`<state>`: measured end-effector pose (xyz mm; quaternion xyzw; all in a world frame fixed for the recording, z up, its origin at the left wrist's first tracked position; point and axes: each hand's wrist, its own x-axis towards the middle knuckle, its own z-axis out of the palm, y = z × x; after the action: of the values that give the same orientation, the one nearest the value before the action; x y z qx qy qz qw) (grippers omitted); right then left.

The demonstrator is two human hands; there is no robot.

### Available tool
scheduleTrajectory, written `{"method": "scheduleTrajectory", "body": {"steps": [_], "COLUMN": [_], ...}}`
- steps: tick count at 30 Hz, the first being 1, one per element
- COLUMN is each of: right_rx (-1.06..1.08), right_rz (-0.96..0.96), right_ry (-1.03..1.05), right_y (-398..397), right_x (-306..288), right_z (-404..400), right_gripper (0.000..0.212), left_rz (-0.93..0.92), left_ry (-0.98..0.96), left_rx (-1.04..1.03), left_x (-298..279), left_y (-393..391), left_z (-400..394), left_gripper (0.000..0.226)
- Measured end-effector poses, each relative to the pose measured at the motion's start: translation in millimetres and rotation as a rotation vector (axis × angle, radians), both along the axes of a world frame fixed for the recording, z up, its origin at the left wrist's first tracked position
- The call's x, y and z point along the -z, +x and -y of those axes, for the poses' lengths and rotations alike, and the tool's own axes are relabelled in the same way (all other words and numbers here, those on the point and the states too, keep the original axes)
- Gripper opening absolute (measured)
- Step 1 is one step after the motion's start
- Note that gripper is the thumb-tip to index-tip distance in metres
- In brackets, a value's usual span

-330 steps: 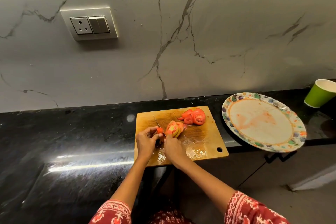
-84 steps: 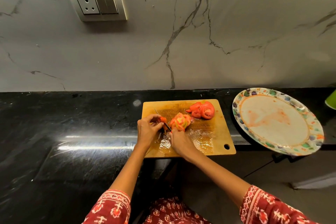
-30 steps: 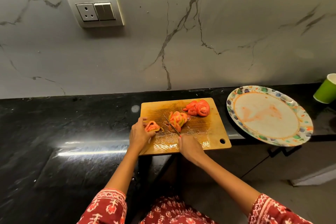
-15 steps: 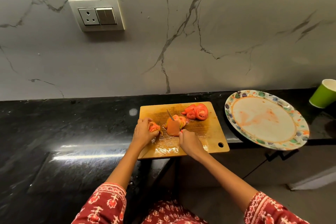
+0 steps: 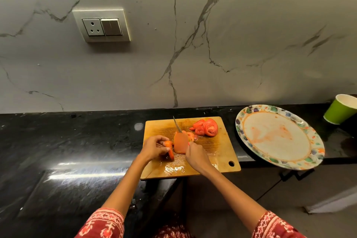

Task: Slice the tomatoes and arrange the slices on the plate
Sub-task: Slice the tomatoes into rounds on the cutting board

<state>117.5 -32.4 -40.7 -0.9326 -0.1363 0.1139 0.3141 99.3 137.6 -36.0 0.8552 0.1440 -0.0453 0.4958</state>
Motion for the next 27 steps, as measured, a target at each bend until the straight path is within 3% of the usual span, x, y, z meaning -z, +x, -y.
{"method": "scheduleTrajectory", "body": {"steps": [7, 15, 23, 27], "right_rx": [-0.02, -0.043, -0.041, -0.029], "right_rz": [0.03, -0.021, -0.052, -0.062], "right_ry": [0.034, 0.059, 0.058, 0.063], "right_y": [-12, -27, -27, -27], "right_x": [2, 7, 1, 3], "right_z": [6, 3, -4, -6], "right_gripper": [0.033, 0.033, 0.035, 0.034], "left_rz": [0.162, 0.147, 0.292, 0.318], "left_ry": [0.109, 0.038, 0.031, 0.007], "left_rx": [0.007, 0.096, -0.002, -0.07], "left_x": [18, 25, 31, 30], "left_y": [-3, -6, -12, -12], "left_z": [7, 11, 18, 23], "left_gripper": [0.047, 0.069, 0.046, 0.047]}}
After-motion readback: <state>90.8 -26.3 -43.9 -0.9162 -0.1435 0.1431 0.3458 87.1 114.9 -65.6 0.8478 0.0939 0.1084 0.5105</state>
